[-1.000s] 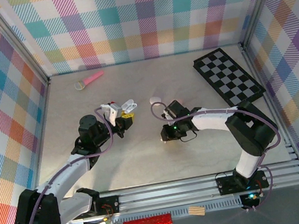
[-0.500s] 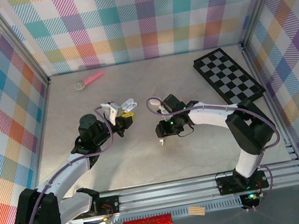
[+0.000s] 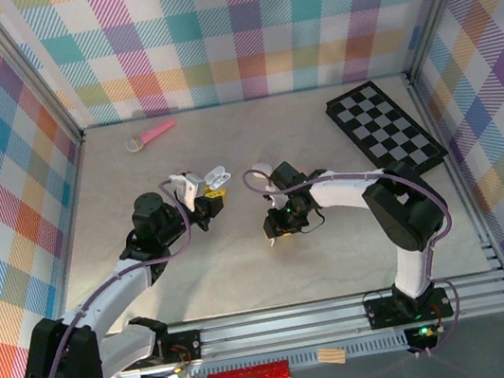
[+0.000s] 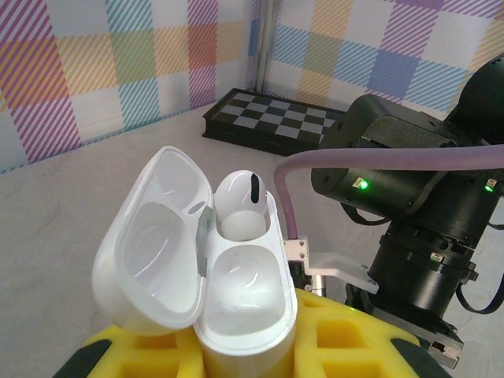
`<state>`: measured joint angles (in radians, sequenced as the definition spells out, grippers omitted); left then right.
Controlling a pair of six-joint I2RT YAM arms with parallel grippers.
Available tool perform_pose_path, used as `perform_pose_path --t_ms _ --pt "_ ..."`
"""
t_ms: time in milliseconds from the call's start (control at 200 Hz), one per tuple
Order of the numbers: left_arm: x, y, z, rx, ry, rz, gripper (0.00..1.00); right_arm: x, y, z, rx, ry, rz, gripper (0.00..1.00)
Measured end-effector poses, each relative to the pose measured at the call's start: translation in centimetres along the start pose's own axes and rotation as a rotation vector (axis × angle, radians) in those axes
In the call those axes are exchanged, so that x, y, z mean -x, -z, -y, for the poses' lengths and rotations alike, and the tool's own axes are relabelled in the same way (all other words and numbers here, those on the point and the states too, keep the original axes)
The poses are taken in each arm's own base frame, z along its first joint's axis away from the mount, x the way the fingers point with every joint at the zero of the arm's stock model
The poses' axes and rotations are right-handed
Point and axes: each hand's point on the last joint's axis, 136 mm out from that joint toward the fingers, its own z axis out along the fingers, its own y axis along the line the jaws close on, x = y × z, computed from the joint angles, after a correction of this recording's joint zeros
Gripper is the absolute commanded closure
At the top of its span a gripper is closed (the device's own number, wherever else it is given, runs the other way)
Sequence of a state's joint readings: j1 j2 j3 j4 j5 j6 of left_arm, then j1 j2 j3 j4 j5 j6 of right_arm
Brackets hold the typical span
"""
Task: Insert the wireless bluetooth earbuds into the charging case
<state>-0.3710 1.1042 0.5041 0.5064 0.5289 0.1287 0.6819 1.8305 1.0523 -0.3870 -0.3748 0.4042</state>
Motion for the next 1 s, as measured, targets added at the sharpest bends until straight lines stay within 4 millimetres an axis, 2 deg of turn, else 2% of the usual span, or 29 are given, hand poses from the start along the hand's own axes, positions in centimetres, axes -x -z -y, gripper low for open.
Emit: perform_pose_path --t_ms 245,495,720,855,1000 --pt "0.0 0.0 0.0 0.0 0.0 0.0 1.0 -0.2 -0.4 -0.2 0.015 -0.01 -0.033 0.68" --pt "0.0 0.0 0.0 0.0 0.0 0.0 1.0 -0.1 -0.5 0.2 -0.018 -0.028 -0.06 0.76" --pt "0.0 0.0 0.0 0.0 0.0 0.0 1.0 0.0 -0.3 0.2 -0.037 -0.021 -0.051 0.77" --pt "0.0 0.0 -0.1 0.008 -0.007 0.0 1.0 0.4 0.4 0.6 -0.084 -0.002 0.001 0.77" --pt "0.0 -0.1 -0.3 0.023 -0.024 -0.001 1.0 1.2 2.4 0.6 -0.122 0.027 0.095 0.77"
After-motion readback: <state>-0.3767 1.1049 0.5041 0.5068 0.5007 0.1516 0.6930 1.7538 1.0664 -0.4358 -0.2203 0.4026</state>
